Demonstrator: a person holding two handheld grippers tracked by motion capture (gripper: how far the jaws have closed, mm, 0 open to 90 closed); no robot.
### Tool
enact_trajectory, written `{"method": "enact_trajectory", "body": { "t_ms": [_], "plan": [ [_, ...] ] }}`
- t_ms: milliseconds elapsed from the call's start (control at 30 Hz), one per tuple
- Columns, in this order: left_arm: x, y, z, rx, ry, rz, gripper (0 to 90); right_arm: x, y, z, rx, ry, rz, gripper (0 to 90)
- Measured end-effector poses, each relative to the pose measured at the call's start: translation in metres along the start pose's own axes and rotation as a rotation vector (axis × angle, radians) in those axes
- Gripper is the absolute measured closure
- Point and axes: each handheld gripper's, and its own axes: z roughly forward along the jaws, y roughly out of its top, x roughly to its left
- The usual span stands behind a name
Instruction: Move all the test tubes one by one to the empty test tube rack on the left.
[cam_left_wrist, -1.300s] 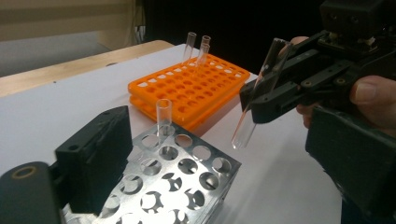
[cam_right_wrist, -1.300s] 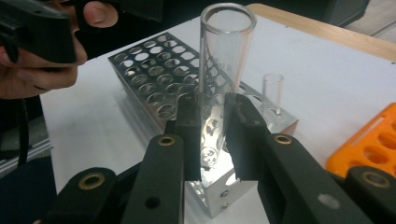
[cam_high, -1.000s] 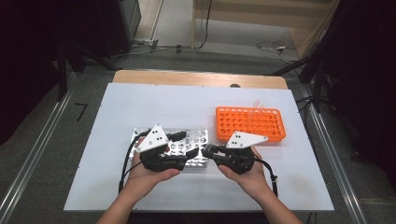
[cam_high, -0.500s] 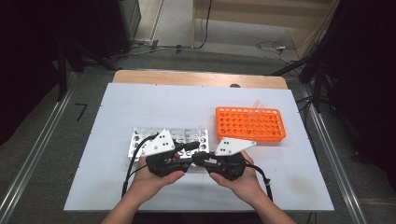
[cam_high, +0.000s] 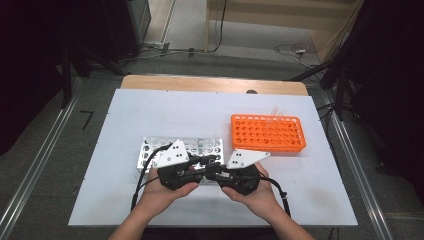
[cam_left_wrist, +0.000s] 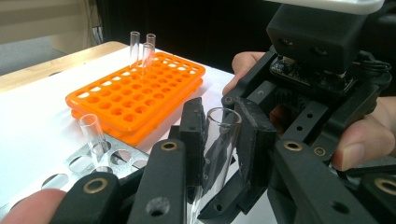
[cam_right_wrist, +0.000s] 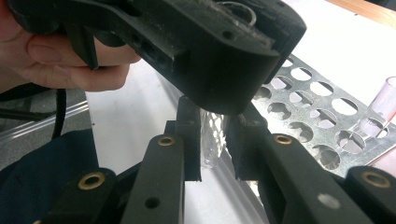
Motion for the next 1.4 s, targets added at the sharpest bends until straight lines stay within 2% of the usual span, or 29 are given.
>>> {"method": "enact_trajectory", "body": {
  "t_ms": [167,433,667,833,967,1067,1167,1233,1333,1400],
  "plan": [
    [-0.001,-0.001,0.002,0.022,0.01,0.01,72.5,-0.001,0.0,-0.002,-0.002,-0.007,-0.005,73.6],
    [0.0,-0.001,0.002,0.02,0.018,0.024,75.4,-0.003,0.0,-0.004,0.0,-0.004,0.0,73.6],
    [0.002,-0.001,0.0,0.016,0.025,0.018,76.1,-0.003,0.0,-0.003,0.001,-0.008,0.004,72.6],
    [0.006,0.0,-0.003,-0.004,0.039,0.003,76.1,-0.003,-0.001,-0.002,0.003,0.002,-0.003,56.2],
    [0.008,0.0,-0.004,-0.008,0.046,-0.002,76.2,-0.006,-0.002,-0.004,-0.01,0.024,0.02,42.5],
    [0.009,0.001,-0.004,-0.007,0.052,-0.002,76.2,-0.009,-0.003,-0.009,-0.026,0.022,0.029,32.9],
    [0.011,0.003,-0.004,-0.01,0.054,-0.006,76.2,-0.012,-0.005,-0.014,-0.048,-0.008,0.036,22.1],
    [0.013,0.003,-0.005,-0.006,0.054,0.0,76.2,-0.014,-0.007,-0.017,-0.05,-0.046,0.044,14.8],
    [0.014,0.005,-0.006,-0.008,0.058,-0.002,76.2,-0.019,-0.01,-0.023,-0.06,-0.052,0.059,6.7],
    [0.016,0.005,-0.007,-0.01,0.061,-0.003,76.2,-0.022,-0.013,-0.027,-0.069,-0.052,0.067,4.5]
  ]
}}
